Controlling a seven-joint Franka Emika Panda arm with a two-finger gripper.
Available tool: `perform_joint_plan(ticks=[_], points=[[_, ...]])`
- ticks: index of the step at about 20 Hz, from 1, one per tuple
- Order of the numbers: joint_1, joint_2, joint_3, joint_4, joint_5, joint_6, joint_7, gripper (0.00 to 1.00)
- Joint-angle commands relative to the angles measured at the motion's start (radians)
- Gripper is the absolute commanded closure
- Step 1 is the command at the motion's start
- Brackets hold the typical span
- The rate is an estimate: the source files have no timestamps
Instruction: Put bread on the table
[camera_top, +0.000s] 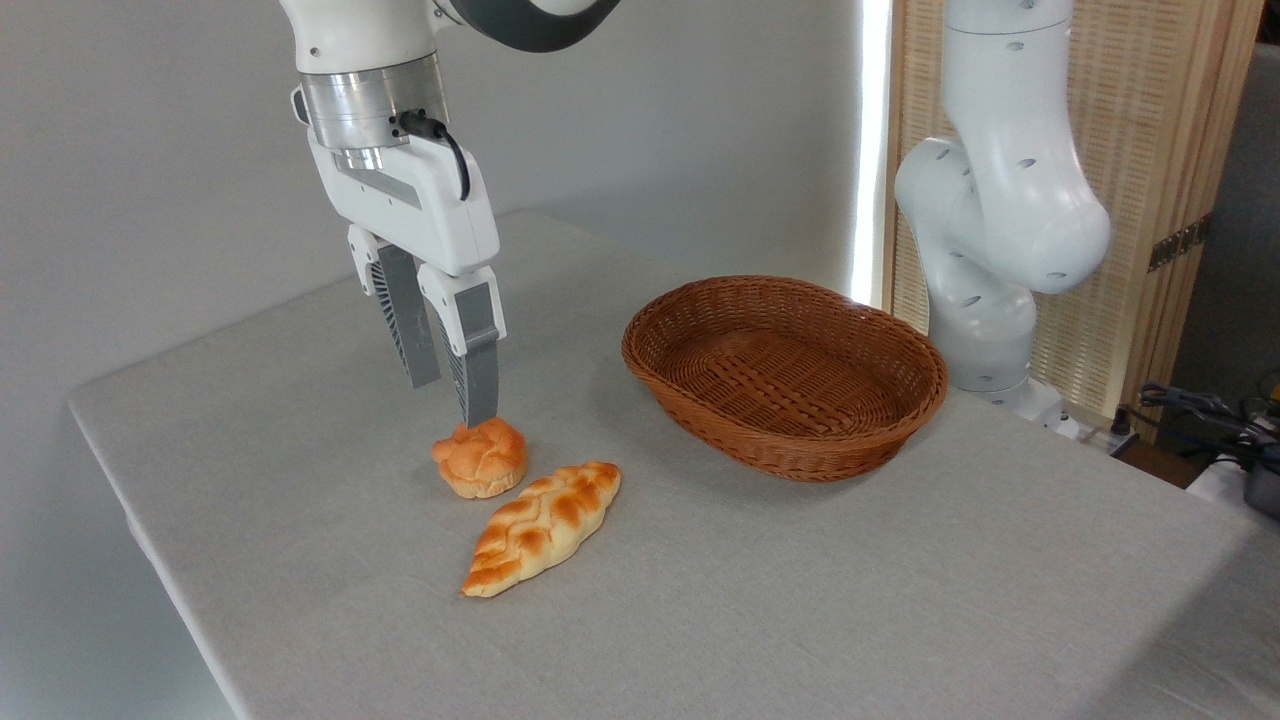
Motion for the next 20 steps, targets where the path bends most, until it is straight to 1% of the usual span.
perform_joint_plan(ticks=[1, 6, 11, 13, 16, 18, 20], points=[[-0.015, 0.000, -0.008, 0.002, -0.001, 0.009, 0.003, 0.00], [-0.017, -0.005, -0.051, 0.002, 0.003, -0.010, 0.003, 0.00], [-0.017, -0.029, -0.054, 0.002, 0.000, -0.016, 0.000, 0.00], [-0.014, -0.049, -0.045, 0.002, -0.004, -0.016, 0.005, 0.00], [-0.012, -0.049, -0.045, -0.001, -0.006, -0.025, 0.005, 0.00], [-0.017, -0.042, -0.057, -0.001, -0.009, -0.077, 0.003, 0.00], [-0.017, -0.042, -0.074, 0.002, -0.012, -0.076, 0.003, 0.00]])
